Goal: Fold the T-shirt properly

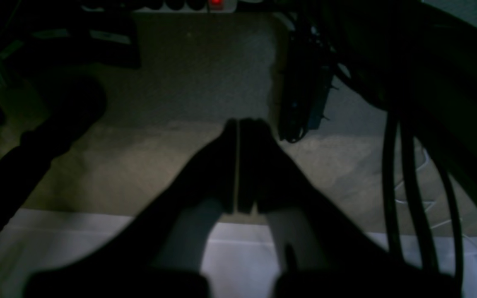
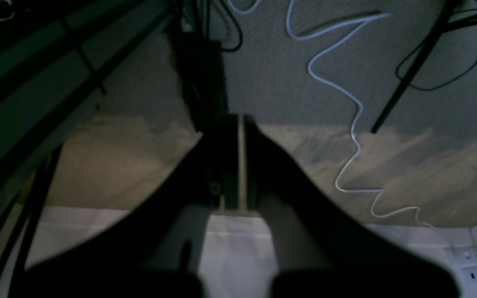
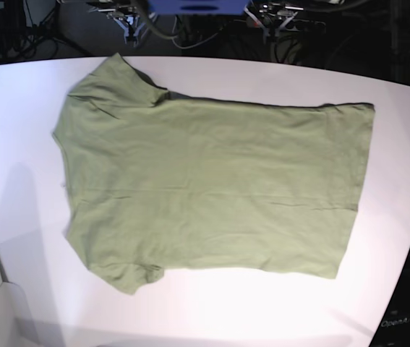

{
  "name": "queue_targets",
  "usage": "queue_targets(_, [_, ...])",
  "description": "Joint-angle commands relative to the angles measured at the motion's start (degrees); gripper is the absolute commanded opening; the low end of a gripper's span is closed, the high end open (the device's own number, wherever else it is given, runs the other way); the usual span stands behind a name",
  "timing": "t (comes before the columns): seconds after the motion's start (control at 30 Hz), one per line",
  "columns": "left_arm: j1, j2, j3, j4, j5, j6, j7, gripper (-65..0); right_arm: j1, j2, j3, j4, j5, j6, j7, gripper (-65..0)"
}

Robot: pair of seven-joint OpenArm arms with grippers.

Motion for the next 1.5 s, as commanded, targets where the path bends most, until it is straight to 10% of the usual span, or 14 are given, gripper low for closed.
queue_targets(0.0, [0.0, 0.0, 0.0, -0.1, 0.2, 0.1, 0.3, -65.0, -0.1, 0.0, 0.1, 0.0, -0.1, -0.9, 0.0, -65.0])
queue_targets(1.27, [0.1, -0.1, -0.1, -0.1, 0.1, 0.1, -0.1, -65.0, -0.3, 0.0, 0.2, 0.1, -0.1, -0.9, 0.5, -65.0])
queue_targets(1.47, [6.1, -1.3, -0.3, 1.7, -0.1, -0.1, -17.7, -64.9, -8.1, 0.0, -0.1, 0.2, -0.3, -0.7, 25.8, -65.0])
